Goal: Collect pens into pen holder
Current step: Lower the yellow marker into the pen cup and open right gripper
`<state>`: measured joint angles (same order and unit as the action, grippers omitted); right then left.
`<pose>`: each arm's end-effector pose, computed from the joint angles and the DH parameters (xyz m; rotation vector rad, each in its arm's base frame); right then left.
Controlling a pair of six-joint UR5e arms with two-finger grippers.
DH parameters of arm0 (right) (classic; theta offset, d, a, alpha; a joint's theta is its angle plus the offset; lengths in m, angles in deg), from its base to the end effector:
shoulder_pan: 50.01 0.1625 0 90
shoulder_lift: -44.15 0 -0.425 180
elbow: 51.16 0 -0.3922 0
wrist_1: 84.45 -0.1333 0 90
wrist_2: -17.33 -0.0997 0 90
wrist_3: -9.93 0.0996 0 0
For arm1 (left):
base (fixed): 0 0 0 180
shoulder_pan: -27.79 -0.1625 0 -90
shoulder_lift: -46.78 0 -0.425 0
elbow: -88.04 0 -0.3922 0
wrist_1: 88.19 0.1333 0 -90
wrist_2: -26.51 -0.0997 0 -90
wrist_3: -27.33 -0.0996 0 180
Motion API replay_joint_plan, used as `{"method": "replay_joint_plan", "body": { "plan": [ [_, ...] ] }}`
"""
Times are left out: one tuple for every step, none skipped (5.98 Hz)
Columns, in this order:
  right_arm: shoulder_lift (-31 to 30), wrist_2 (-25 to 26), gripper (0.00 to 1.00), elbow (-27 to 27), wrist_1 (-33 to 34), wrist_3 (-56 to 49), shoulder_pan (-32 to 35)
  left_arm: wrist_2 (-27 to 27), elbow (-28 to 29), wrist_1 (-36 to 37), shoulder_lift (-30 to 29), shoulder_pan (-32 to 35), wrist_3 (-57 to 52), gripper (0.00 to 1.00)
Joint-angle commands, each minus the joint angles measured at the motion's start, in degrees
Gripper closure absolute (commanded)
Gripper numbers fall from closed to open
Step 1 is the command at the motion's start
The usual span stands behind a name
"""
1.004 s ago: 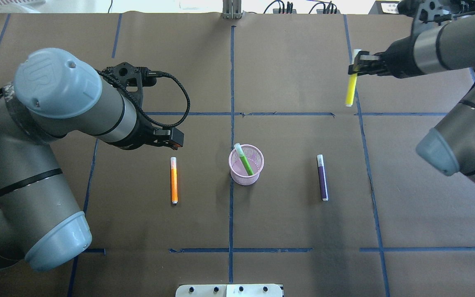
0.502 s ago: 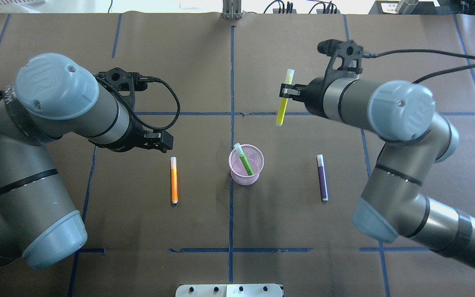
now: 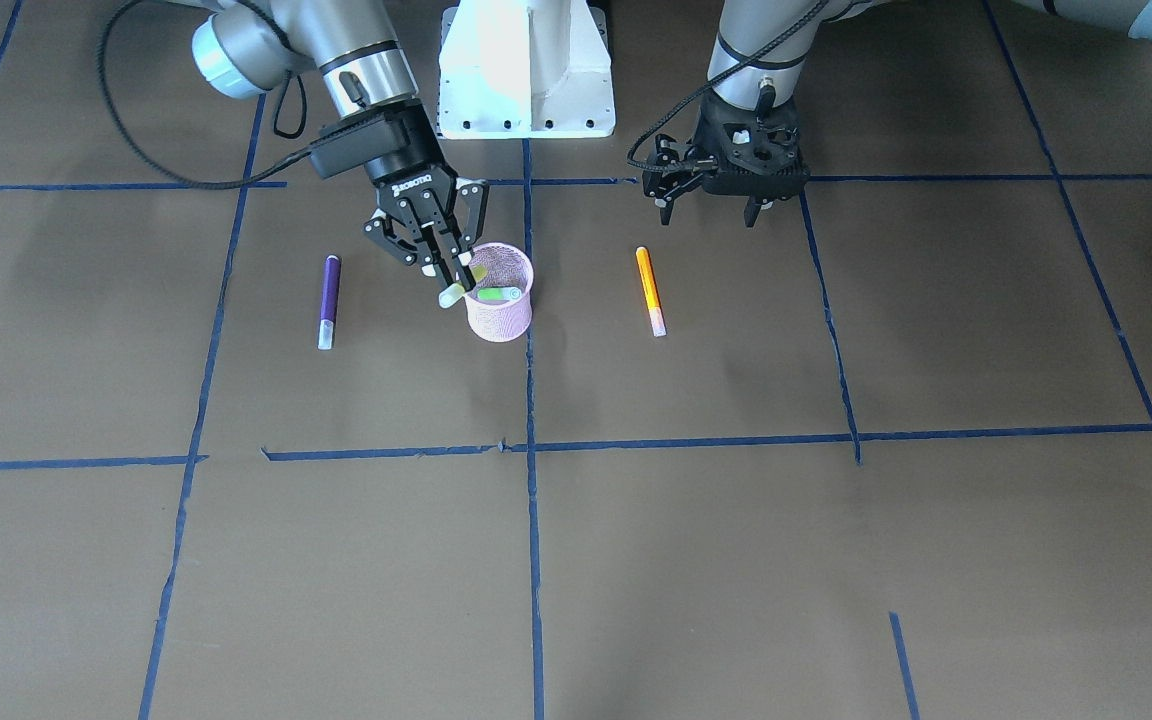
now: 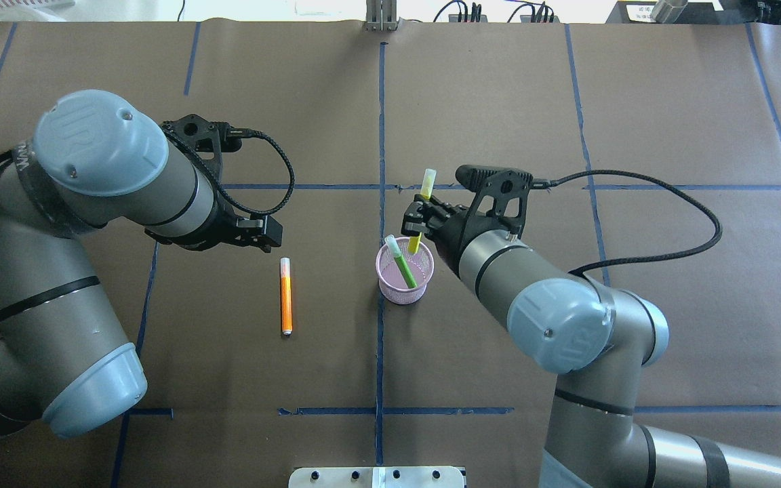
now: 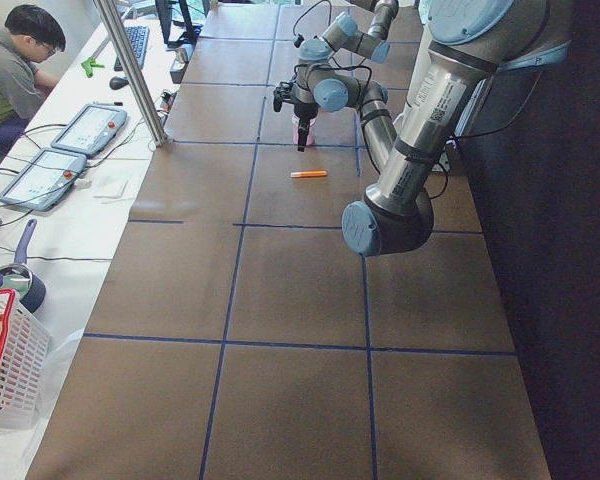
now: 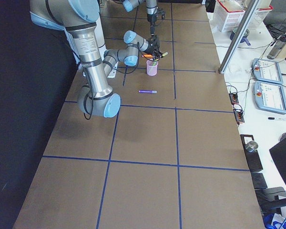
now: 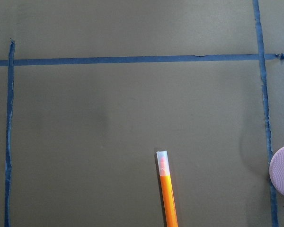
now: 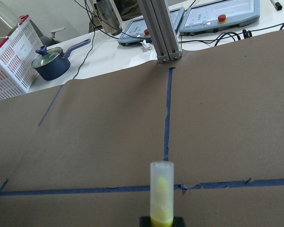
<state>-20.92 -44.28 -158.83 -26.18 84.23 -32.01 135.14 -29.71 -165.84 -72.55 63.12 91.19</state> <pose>-0.4950 -0.3508 0.2101 0.7740 -1.0931 0.3550 0.3970 -0.4058 0.2007 0.1302 0.8220 -0.0241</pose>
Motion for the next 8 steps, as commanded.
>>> {"method": "replay_joint_plan", "body": {
  "plan": [
    [-0.3, 6.4, 1.00, 1.0, 0.0, 0.0, -5.1, 0.0, 0.1, 0.0, 0.0, 0.1, 0.1, 0.00],
    [-0.2, 7.7, 1.00, 1.8, 0.0, 0.1, -6.1, 0.0, 0.5, -0.1, 0.0, 0.0, 0.3, 0.00],
    [0.0, 7.7, 0.99, 2.6, -0.1, 0.1, -6.2, 0.0, 0.5, -0.5, 0.0, 0.0, 0.4, 0.00],
    [0.6, 7.6, 0.38, 2.0, -0.5, 0.9, -6.1, 0.0, 0.5, -0.5, 0.0, 0.0, 0.4, 0.00],
    [0.6, 7.5, 0.00, 2.0, -0.2, 1.3, -5.8, 0.0, 0.5, -0.6, -0.1, -0.1, 0.5, 0.00],
    [0.6, 7.3, 0.00, 2.1, -0.1, 1.3, -5.5, 0.0, 0.5, -0.6, -0.1, -0.1, 0.5, 0.00],
    [0.7, 5.1, 0.00, 2.0, 1.1, 1.2, -4.1, 0.0, 0.5, -0.6, -0.1, -0.2, 0.6, 0.00],
    [2.0, 0.3, 0.00, 1.9, 3.8, 1.3, -1.6, 0.0, 1.0, -0.6, -0.2, -0.2, 0.7, 0.00]
  ]
}}
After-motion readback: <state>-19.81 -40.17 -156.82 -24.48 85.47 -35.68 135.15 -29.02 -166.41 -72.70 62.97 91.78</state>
